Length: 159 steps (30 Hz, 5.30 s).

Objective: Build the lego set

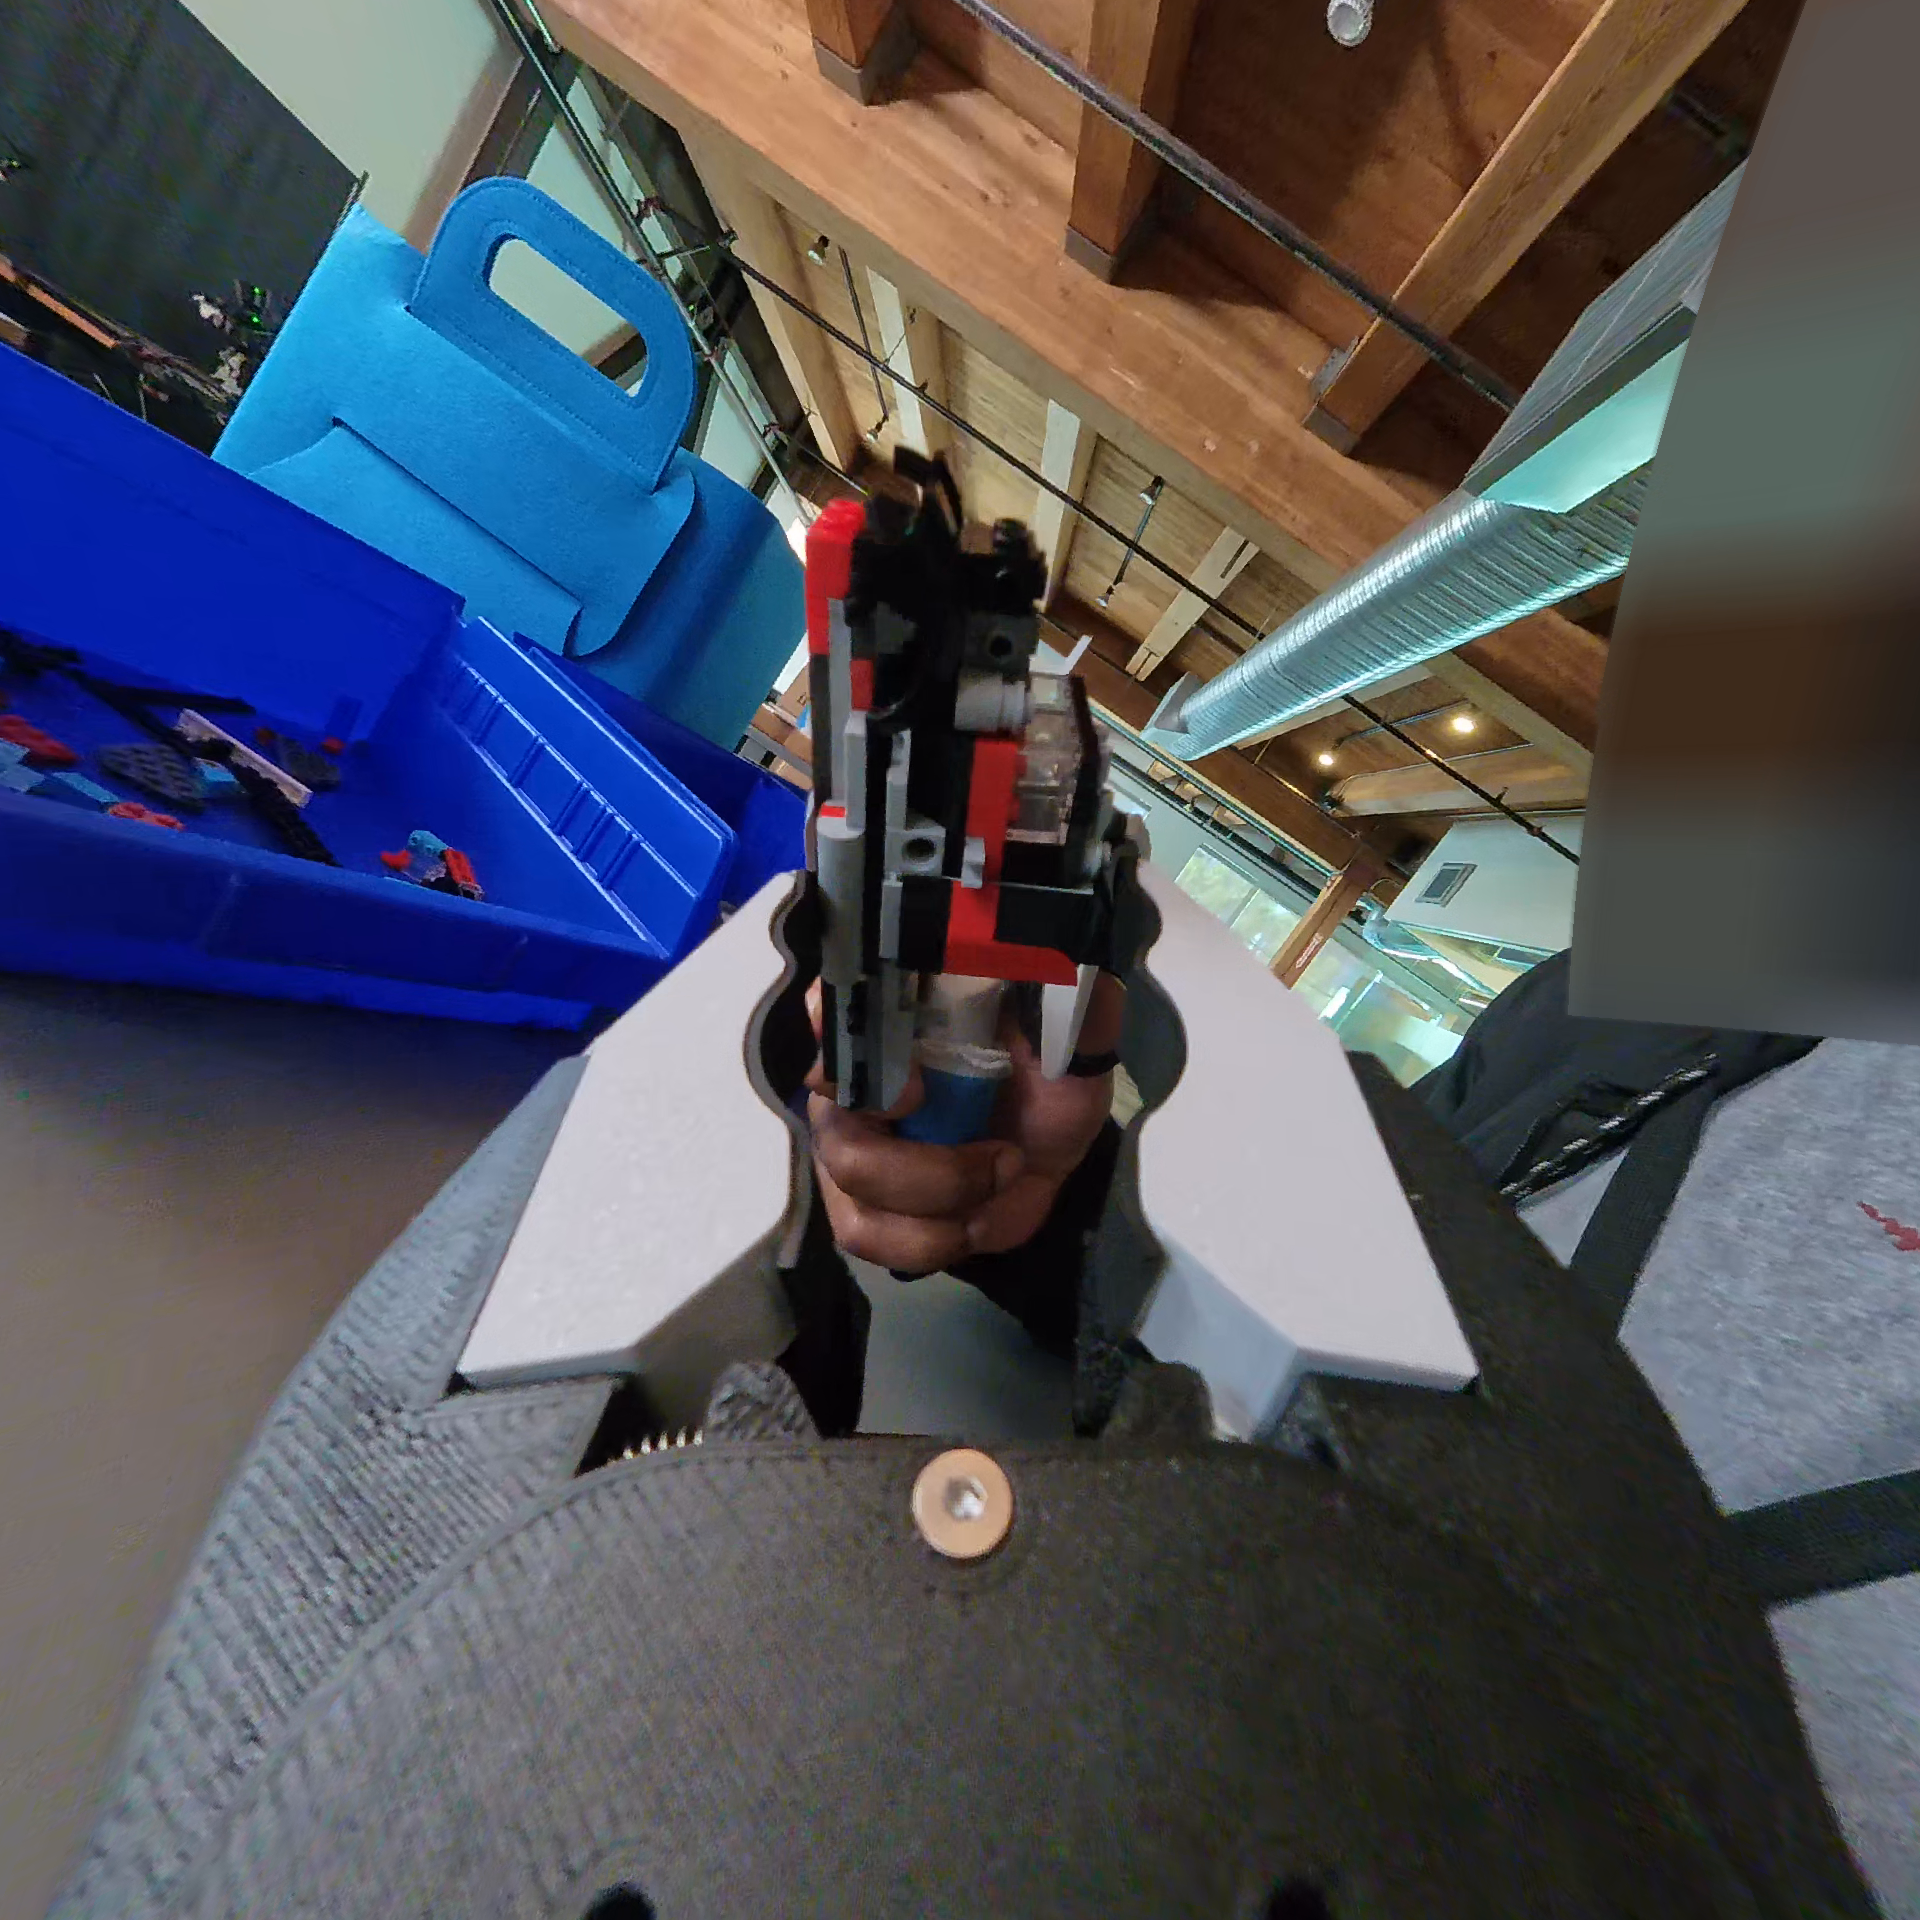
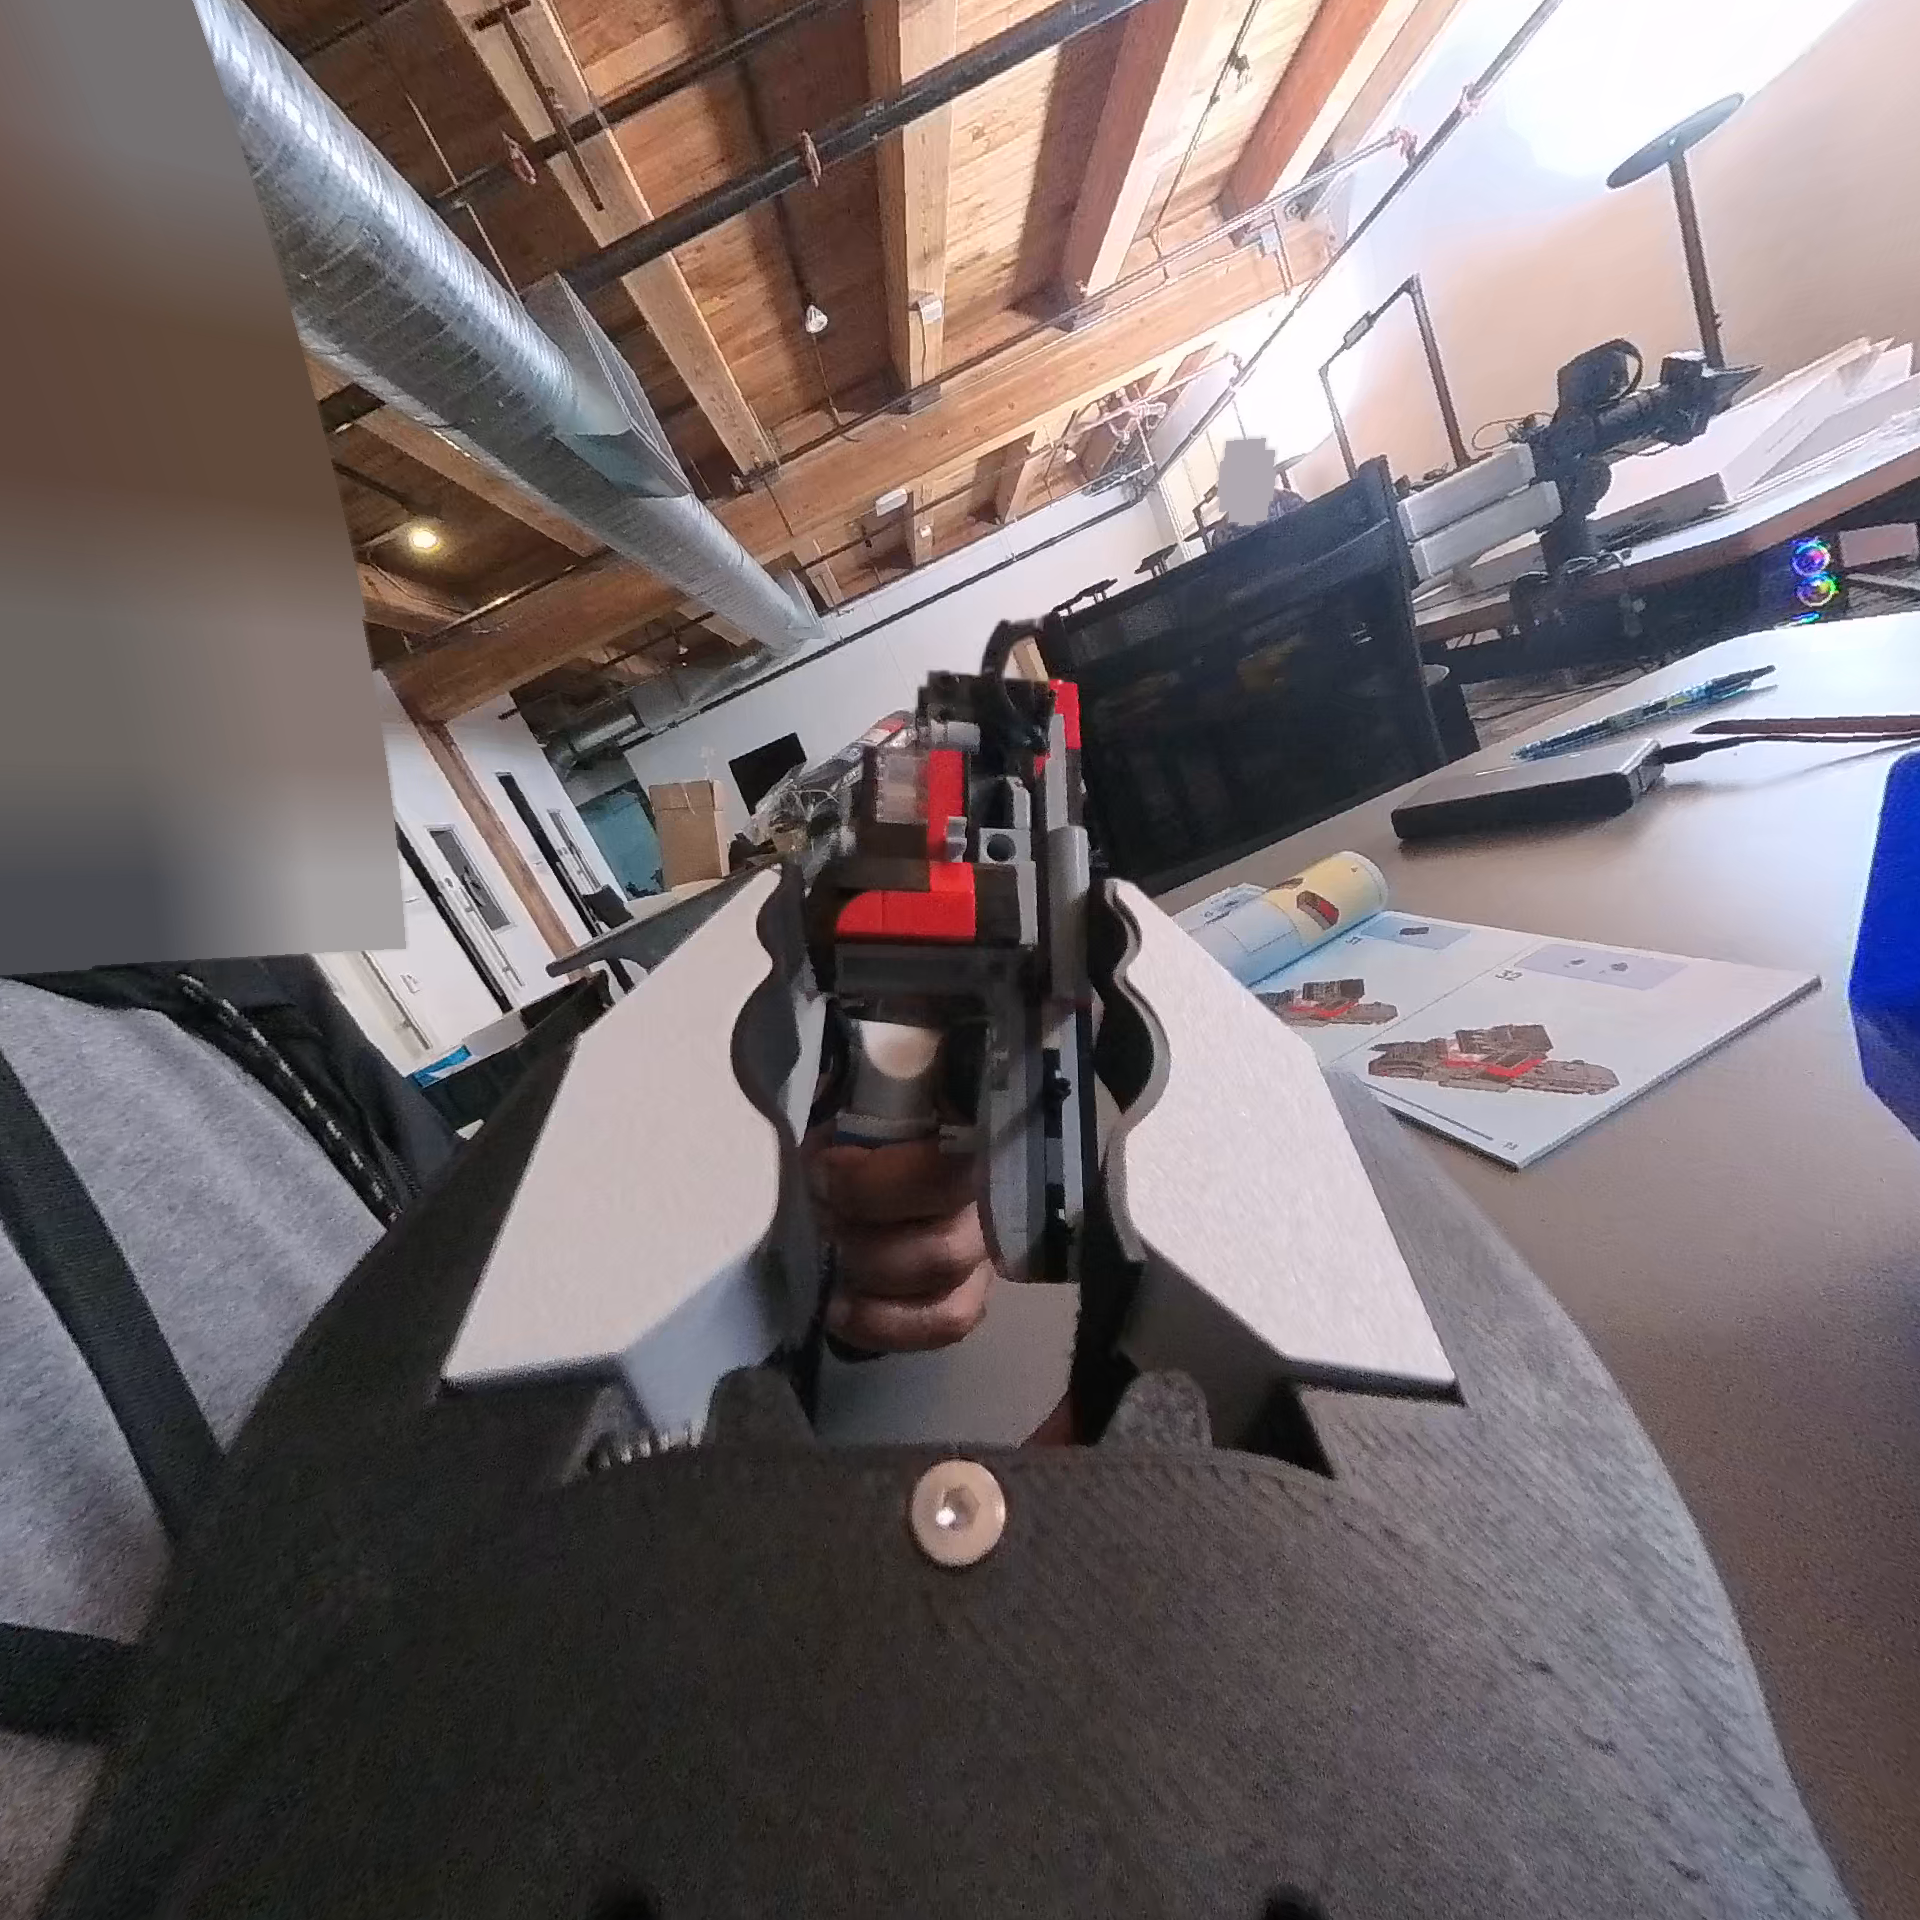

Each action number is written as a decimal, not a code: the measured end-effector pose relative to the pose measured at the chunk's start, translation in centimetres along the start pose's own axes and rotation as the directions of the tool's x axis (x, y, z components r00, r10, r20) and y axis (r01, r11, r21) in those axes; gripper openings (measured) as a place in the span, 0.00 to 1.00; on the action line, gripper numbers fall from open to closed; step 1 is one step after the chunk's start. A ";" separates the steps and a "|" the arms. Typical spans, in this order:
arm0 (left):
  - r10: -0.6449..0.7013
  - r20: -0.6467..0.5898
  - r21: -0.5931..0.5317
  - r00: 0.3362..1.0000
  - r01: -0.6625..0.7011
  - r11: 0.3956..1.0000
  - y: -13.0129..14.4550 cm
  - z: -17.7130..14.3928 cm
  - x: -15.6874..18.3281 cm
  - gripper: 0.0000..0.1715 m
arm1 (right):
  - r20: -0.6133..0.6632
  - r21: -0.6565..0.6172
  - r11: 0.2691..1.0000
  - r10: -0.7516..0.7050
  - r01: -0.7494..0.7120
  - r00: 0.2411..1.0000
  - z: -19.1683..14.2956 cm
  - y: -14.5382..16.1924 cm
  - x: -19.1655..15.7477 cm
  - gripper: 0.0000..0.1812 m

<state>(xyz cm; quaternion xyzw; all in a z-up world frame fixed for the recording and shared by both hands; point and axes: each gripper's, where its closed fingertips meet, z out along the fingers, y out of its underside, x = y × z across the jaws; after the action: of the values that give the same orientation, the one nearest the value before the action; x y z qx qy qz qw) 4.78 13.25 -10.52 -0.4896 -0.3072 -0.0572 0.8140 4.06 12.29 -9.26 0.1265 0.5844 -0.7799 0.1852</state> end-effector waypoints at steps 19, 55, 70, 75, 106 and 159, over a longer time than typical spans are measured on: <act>-0.520 0.114 0.105 0.846 0.511 0.853 1.5 -0.8 -4.2 0.34 | -0.163 -0.049 0.985 0.157 -0.167 0.974 -0.7 1.3 4.2 0.31; -0.799 0.310 0.446 0.515 0.664 0.601 3.5 -5.3 -10.5 0.34 | -0.317 -0.695 0.714 -0.408 0.082 0.856 -0.9 10.5 9.0 0.10; -0.621 0.436 0.273 0.651 0.562 0.781 2.9 -9.6 -8.2 0.41 | -0.276 -0.732 0.678 -0.384 0.066 0.881 -0.9 10.1 10.7 0.09; -0.402 0.546 0.175 0.735 0.369 0.913 1.0 -12.4 -8.5 0.43 | -0.290 -0.779 0.625 -0.430 0.050 0.855 -2.0 10.9 11.9 0.10; 0.163 0.564 -0.303 0.809 0.019 0.953 -2.2 -9.3 -14.6 0.45 | -0.369 -0.495 0.869 -0.207 -0.003 0.906 -7.6 5.5 9.5 0.19; 0.551 0.137 -0.991 0.823 0.112 0.079 0.0 7.4 -18.6 0.22 | -0.475 -0.309 0.950 -0.116 -0.042 0.872 -11.4 3.4 7.7 0.13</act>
<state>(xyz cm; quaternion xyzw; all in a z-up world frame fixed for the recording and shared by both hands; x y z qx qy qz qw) -13.51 15.55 -18.41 -0.9382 -0.3011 0.0105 0.1705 -1.56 21.25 -18.59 0.2769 0.7293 -0.6247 0.0346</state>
